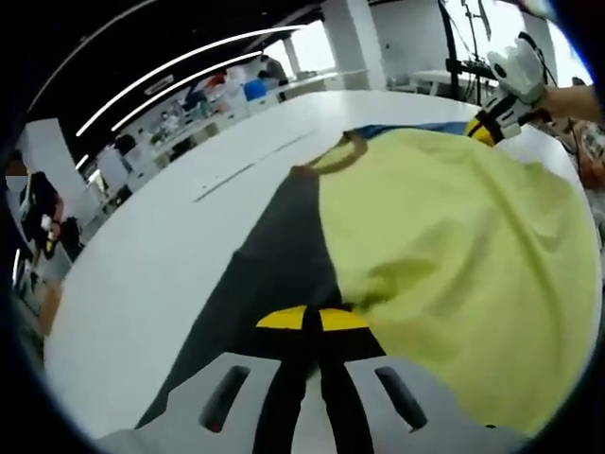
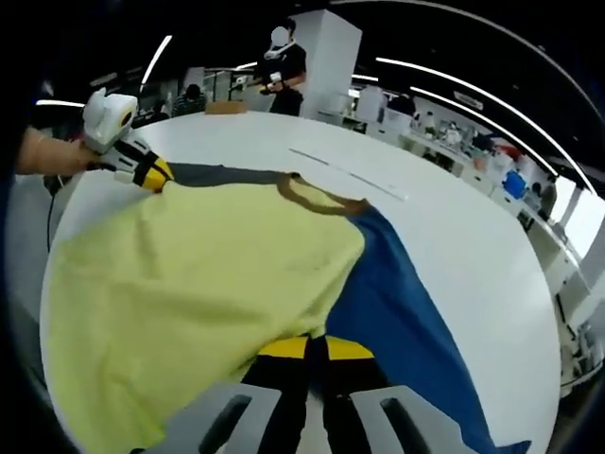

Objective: Fold the garment on the visible template until the final outline fits inside the template.

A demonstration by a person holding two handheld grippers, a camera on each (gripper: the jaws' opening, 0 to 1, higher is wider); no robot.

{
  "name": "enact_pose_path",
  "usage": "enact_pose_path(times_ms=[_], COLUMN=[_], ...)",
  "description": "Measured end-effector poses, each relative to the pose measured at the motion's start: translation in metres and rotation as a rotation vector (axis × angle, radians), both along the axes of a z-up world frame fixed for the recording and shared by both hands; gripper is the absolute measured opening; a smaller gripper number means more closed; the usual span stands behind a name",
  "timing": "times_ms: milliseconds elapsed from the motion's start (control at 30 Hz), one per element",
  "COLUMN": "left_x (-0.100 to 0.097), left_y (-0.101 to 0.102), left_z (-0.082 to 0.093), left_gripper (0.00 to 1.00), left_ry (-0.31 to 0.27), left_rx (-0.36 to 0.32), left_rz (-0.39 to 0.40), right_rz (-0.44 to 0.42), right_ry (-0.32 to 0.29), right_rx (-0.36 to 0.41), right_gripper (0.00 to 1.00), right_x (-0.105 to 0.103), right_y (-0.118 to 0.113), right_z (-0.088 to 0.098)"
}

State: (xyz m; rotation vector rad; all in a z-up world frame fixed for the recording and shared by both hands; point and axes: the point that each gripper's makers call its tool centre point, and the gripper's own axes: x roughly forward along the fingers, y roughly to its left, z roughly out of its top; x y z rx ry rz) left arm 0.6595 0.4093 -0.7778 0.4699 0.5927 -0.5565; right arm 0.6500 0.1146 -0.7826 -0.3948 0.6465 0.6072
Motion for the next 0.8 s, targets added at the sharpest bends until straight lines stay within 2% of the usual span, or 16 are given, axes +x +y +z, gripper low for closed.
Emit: enact_pose_path(times_ms=[533,800], left_x=[0.012,0.017], left_y=[0.008,0.012], left_z=[0.000,-0.001], left_gripper=[0.00,0.00], left_ry=[-0.007,-0.008], left_rx=[0.014,0.016], left_rz=[0.027,0.043], right_rz=[-0.127,-0.177], right_ry=[-0.017,-0.006], right_rx=[-0.018,-0.023], right_gripper=[0.00,0.00], right_x=[0.015,0.019], right_y=[-0.030,-0.040], right_z=[0.002,0.000])
